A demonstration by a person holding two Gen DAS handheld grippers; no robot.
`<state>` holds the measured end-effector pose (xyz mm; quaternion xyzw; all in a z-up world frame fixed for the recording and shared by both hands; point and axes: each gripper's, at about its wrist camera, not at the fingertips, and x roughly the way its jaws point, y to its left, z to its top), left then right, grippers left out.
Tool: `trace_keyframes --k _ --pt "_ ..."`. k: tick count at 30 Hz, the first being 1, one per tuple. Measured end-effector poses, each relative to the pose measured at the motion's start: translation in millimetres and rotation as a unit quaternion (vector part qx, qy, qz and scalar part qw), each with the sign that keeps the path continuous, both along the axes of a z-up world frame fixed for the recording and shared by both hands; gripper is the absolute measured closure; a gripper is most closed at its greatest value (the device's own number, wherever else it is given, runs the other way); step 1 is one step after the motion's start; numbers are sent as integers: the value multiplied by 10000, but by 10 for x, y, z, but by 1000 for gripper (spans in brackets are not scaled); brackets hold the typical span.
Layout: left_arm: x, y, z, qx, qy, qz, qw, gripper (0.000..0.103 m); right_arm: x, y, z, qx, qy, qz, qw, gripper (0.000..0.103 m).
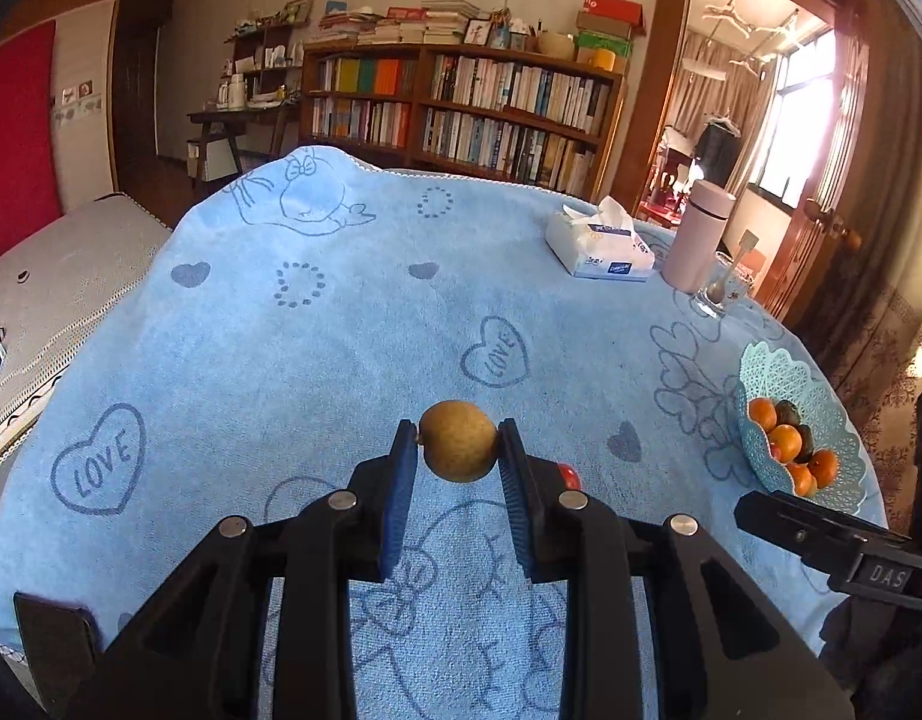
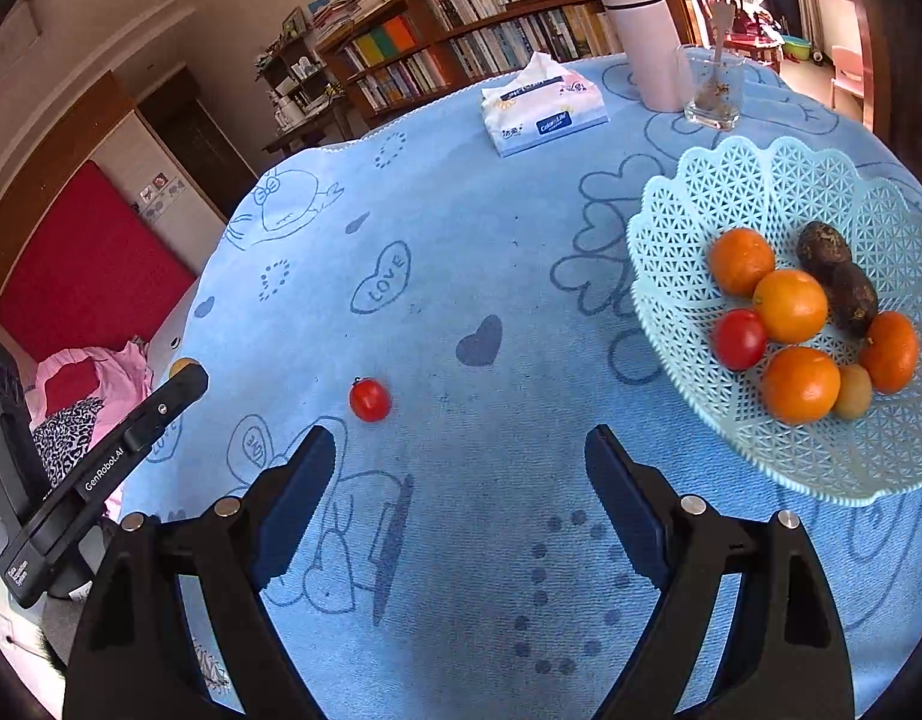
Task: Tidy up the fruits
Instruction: 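Lift the brown fruit with the left tool while the right tool grasps a red cherry tomato, then carry the cherry tomato with the right tool into the basket and release it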
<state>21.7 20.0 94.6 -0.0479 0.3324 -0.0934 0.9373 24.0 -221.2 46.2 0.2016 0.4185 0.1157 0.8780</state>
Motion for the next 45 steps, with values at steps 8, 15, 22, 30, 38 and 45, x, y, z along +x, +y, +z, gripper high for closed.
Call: trace_keyframes --k 8,15,22,30,38,45 --pt "-14 73 51 -425 -28 -69 9991 75 379 521 -148 -326 341 386 9981 21" --pt "-39 269 73 -688 -32 81 9976 75 658 826 -290 -630 533 638 9945 50" --pt "-65 346 90 -773 -53 137 9969 75 799 1005 -409 -1017 575 669 9909 70" --pt "-78 327 53 -754 -8 135 9971 75 684 812 -335 -910 512 526 9931 77" --pt "-110 266 51 -693 -34 30 9976 75 417 325 -21 -577 201 67 9981 77" --pt "-76 265 -20 -685 123 47 9976 74 117 -124 258 -500 -232 -436 9975 77"
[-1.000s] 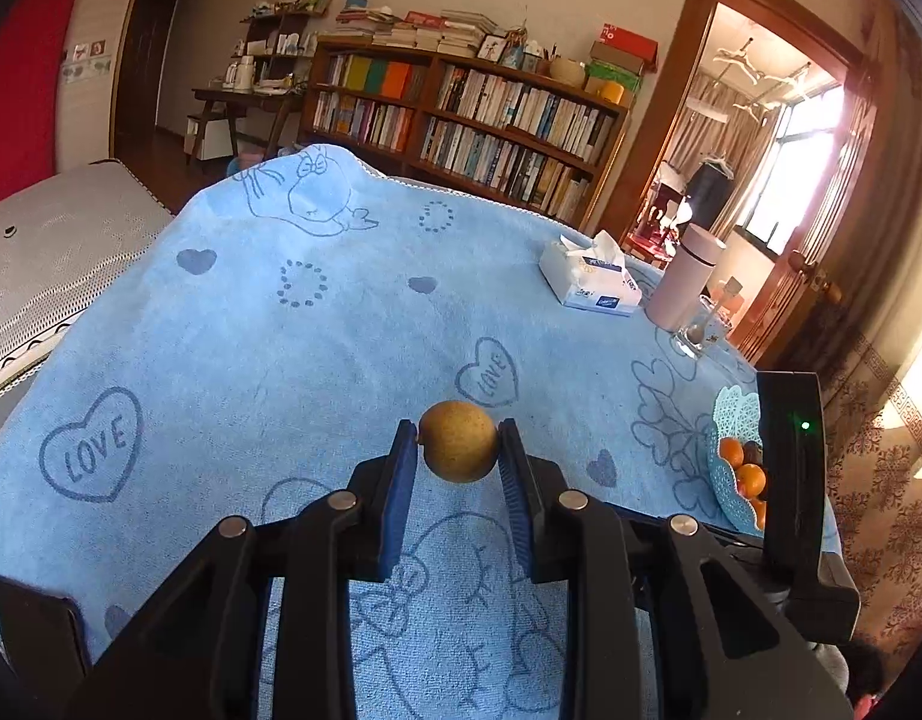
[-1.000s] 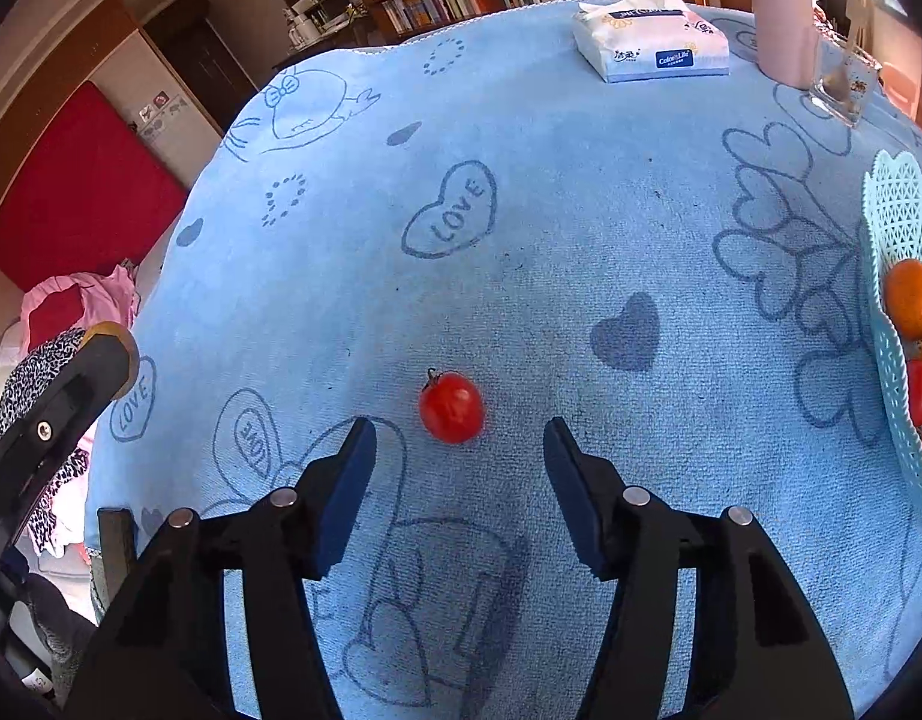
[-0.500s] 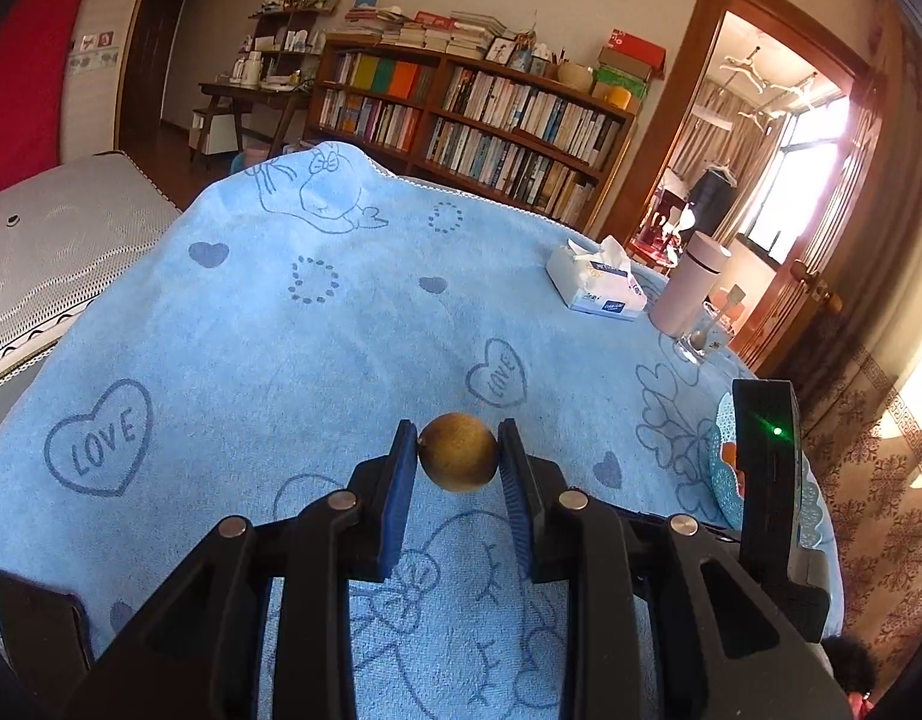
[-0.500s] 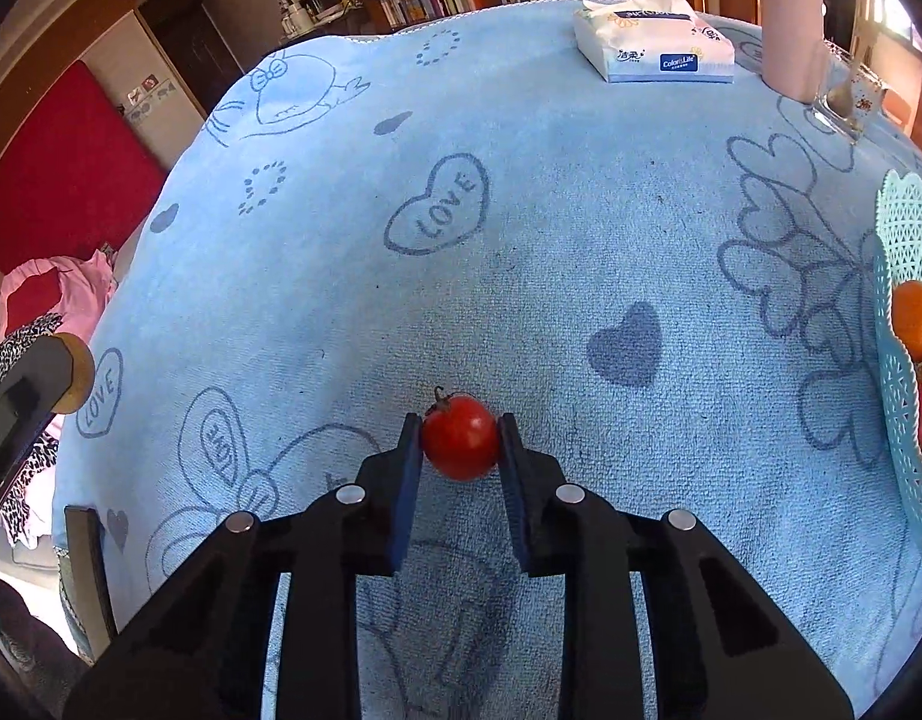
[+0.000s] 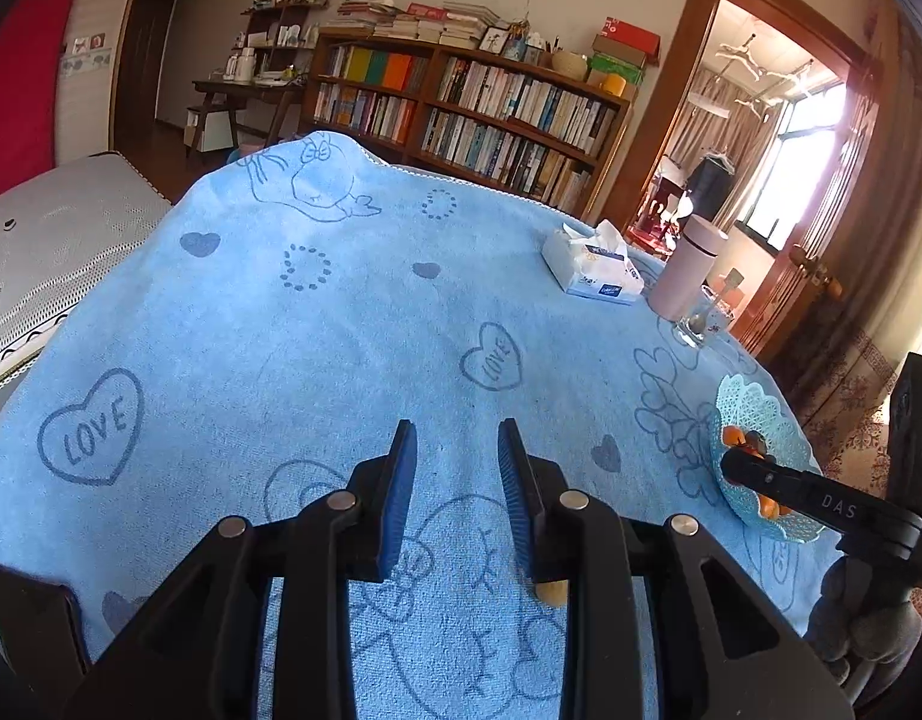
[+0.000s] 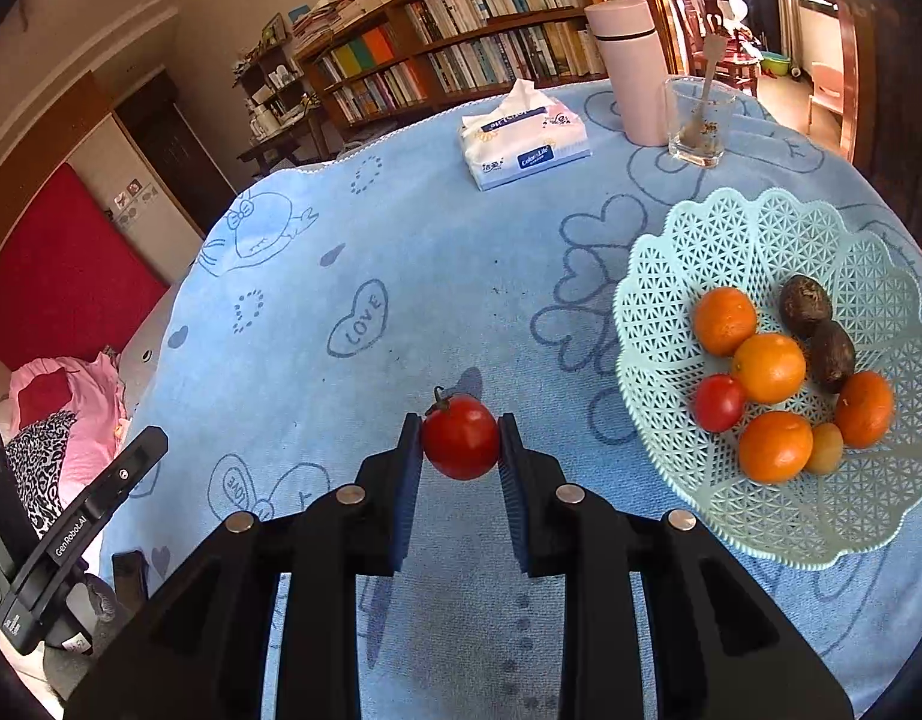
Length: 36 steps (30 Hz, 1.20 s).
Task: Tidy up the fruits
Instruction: 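Carry the cherry tomato with the right tool into the basket and release it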
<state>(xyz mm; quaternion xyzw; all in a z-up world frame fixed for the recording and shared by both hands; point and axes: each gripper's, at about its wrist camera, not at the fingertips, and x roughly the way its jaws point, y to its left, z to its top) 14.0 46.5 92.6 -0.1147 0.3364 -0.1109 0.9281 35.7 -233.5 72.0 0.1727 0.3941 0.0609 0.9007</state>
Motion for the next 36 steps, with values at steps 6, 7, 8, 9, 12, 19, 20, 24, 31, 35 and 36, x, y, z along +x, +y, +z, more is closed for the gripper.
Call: trace_keyframes --k 6,7,8,9,12,19,20,24,31,35,36 --pt "5 -192 -98 118 151 -259 9995 68 -206 -419 102 -71 -219 -515 9984 77" --pt "-2 -233 -112 146 156 -310 9993 62 -235 -497 105 -49 -227 -601 9979 77" --pt "-11 -277 -124 177 160 -359 9991 60 -263 -574 103 -29 -233 -685 9974 77" --pt "-15 -320 -139 207 173 -409 9988 58 -291 -651 101 -6 -234 -766 9968 77" --pt "-20 -427 -184 271 232 -529 9980 54 -363 -882 82 86 -204 -982 9949 77" --pt "-1 -575 -273 417 361 -660 9963 50 -519 -1257 8 269 -135 -1351 9904 77" --pt "2 -589 -280 432 374 -667 9961 49 -524 -1283 -5 284 -120 -1381 9899 77" --pt "11 -626 -302 476 408 -685 9957 43 -534 -1381 -49 452 -4 -1428 9887 71" --pt "24 -667 -331 522 461 -720 9950 43 -604 -1454 7 543 -118 -1570 9860 51" --pt "27 -699 -350 533 485 -761 9945 43 -618 -1466 15 585 -145 -1619 9850 47" --pt "29 -714 -359 538 496 -778 9943 43 -622 -1468 17 587 -150 -1632 9847 45"
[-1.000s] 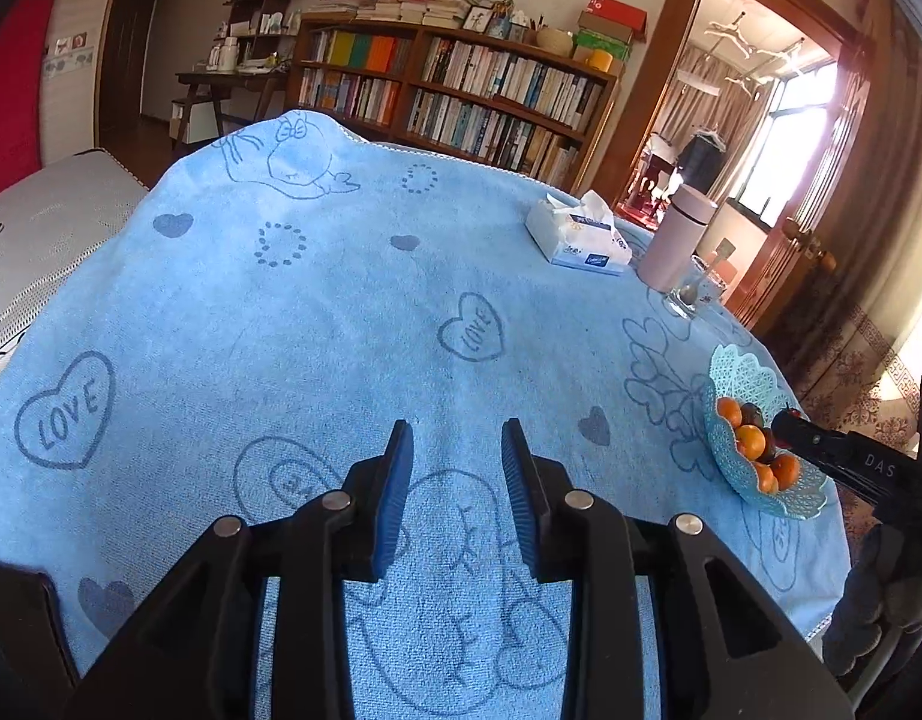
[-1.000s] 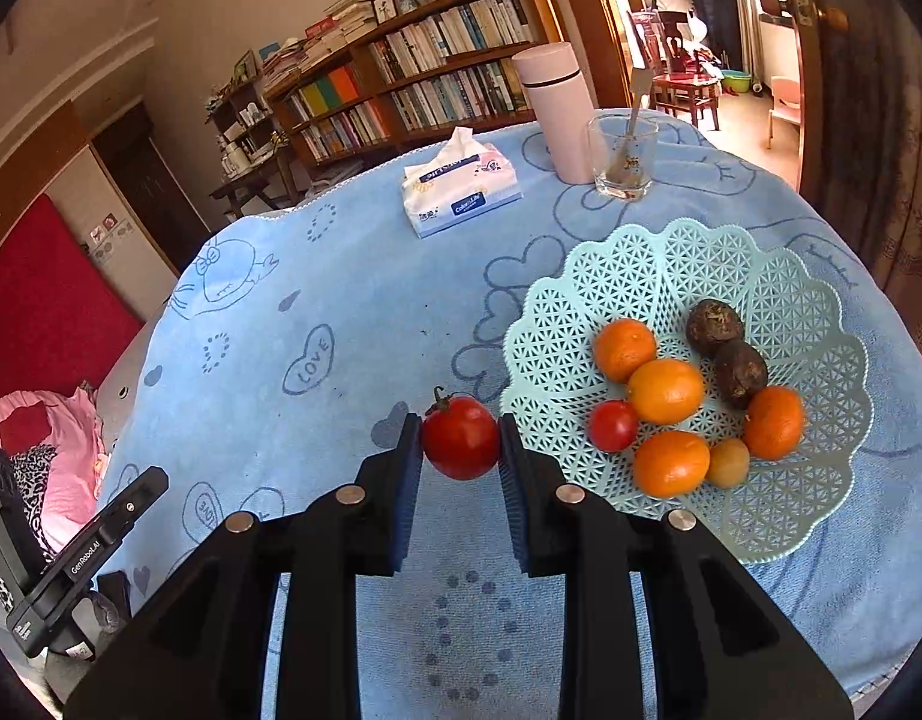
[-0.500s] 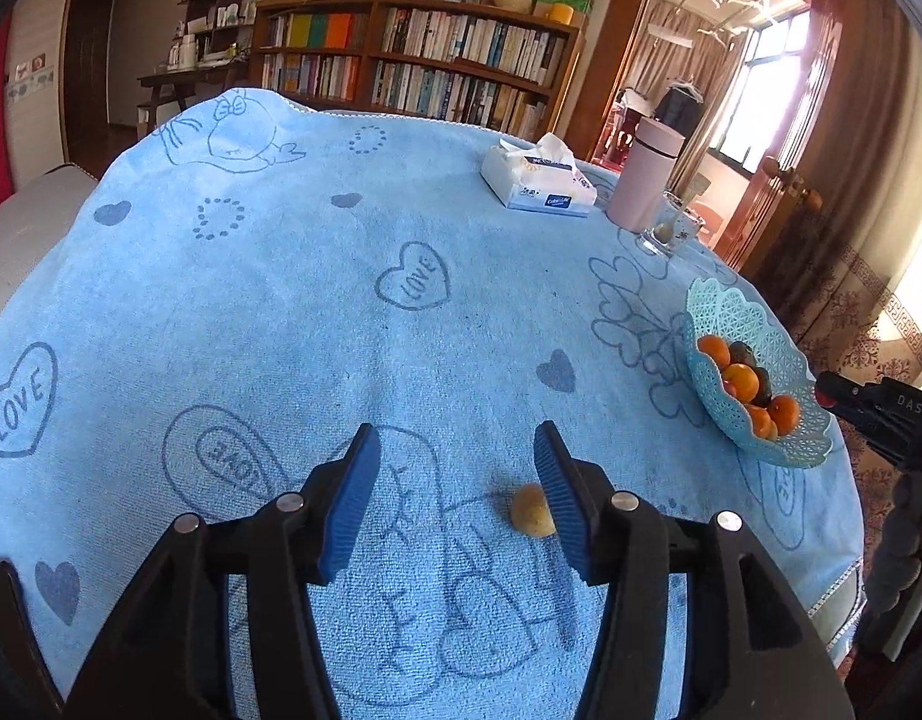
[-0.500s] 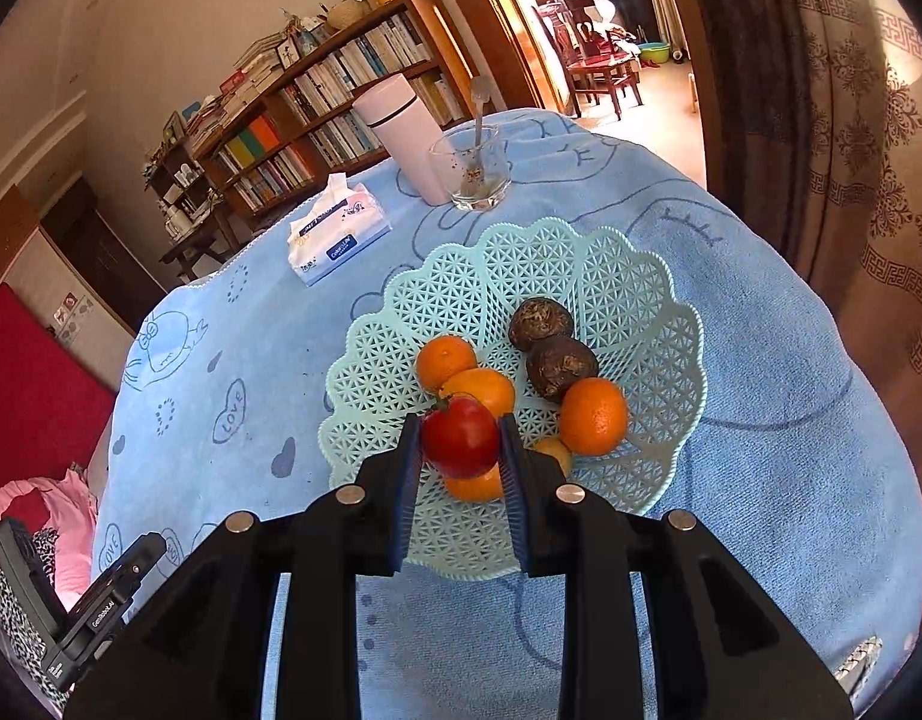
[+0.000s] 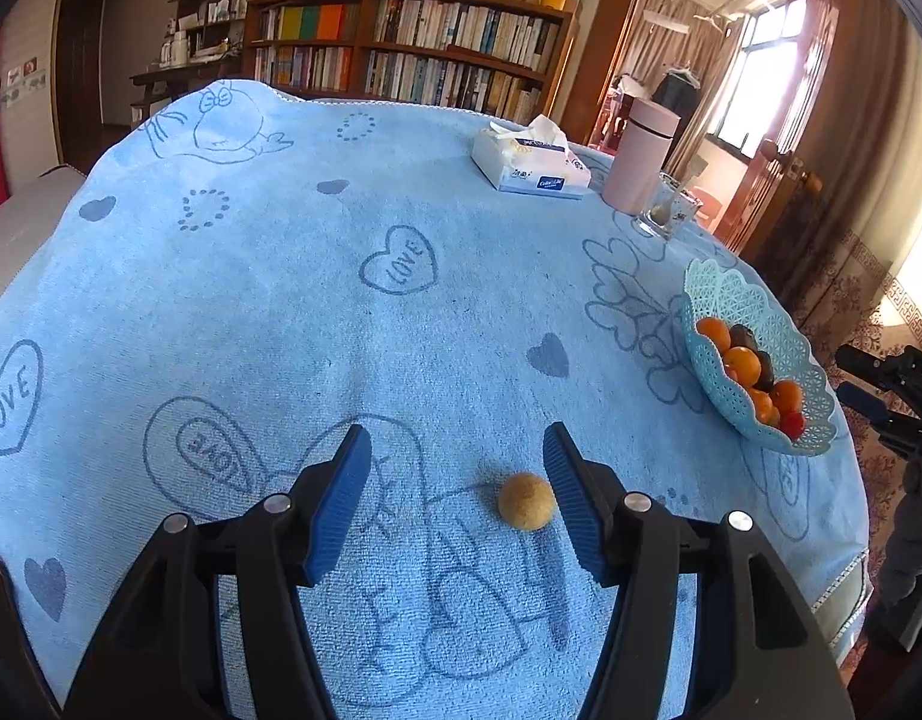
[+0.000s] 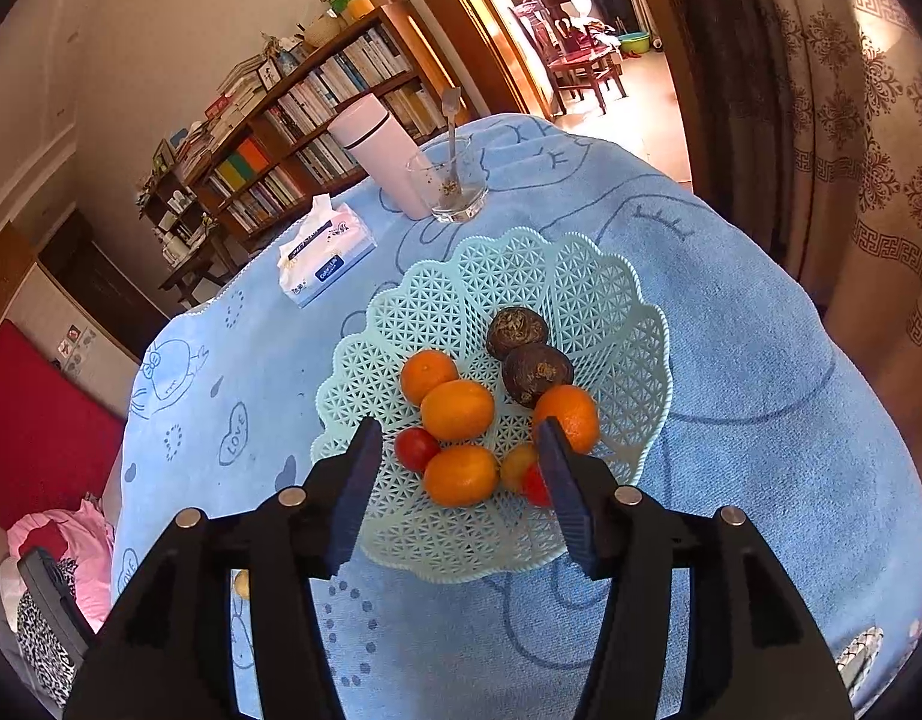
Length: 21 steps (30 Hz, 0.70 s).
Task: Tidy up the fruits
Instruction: 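Carry the cherry tomato with the right tool into the basket and release it, then carry the brown fruit with the left tool into the basket and release it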
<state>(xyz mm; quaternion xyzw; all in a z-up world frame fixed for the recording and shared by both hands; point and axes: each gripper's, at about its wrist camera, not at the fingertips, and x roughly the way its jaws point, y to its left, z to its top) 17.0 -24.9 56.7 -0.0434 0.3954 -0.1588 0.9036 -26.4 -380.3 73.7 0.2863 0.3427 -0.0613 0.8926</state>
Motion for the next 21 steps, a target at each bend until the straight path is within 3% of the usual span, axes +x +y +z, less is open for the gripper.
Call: trace_keyframes --k 11,14,17,21 --pt "47 -224 -281 120 341 -299 9989 47 -2 -4 22 4 -10 -7 10000 44" --pt "42 -326 -362 211 403 -435 9980 54 2 -2 34 3 -8 4 10000 44" --pt "56 -423 -452 372 468 -507 9969 68 4 -1 37 2 -12 6 10000 44" --pt "34 -458 -455 503 370 -505 9968 77 0 0 63 -29 -46 -11 10000 44"
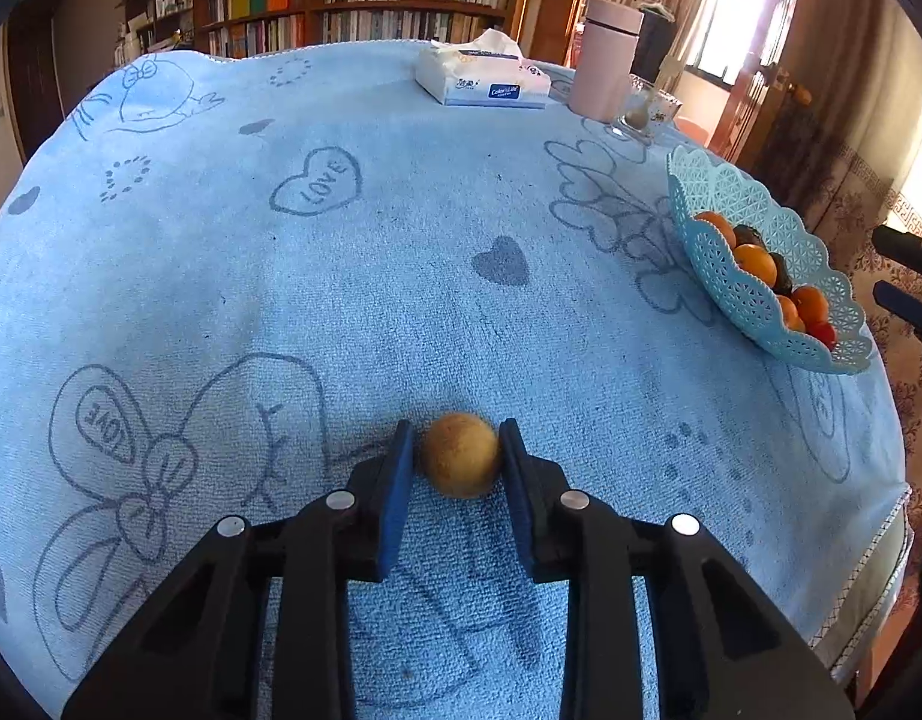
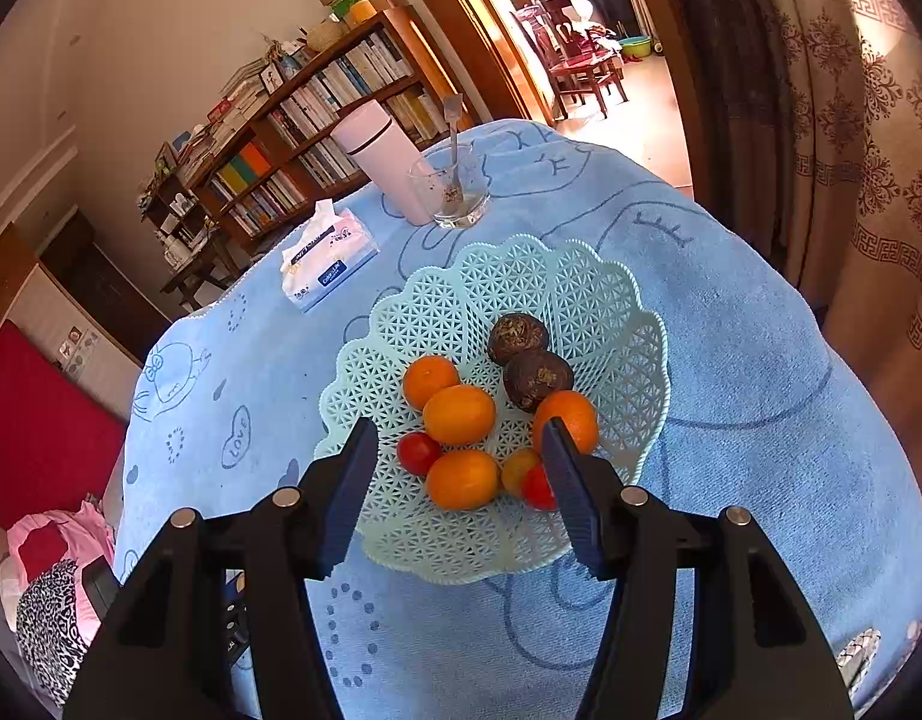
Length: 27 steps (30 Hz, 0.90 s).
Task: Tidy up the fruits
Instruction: 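Carry the brown fruit with the left tool into the basket and release it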
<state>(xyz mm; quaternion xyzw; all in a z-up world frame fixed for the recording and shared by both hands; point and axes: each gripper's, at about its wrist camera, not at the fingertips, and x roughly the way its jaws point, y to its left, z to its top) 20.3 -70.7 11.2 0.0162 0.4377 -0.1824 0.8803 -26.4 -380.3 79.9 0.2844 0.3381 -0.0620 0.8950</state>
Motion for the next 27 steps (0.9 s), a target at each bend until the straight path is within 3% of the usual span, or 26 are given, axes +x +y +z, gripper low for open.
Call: trace_keyframes --k 12,21,27 --pt "-75 -394 351 114 -323 -388 9987 77 -115 -216 191 -87 -350 -203 9991 44" --pt "-77 -1091 699 -206 -391 -1118 9928 77 -243 -500 320 76 -598 -463 9971 44" --pt "-31 -1477 720 -324 -275 -1481 9881 77 -304 -590 374 179 -693 -541 9960 44"
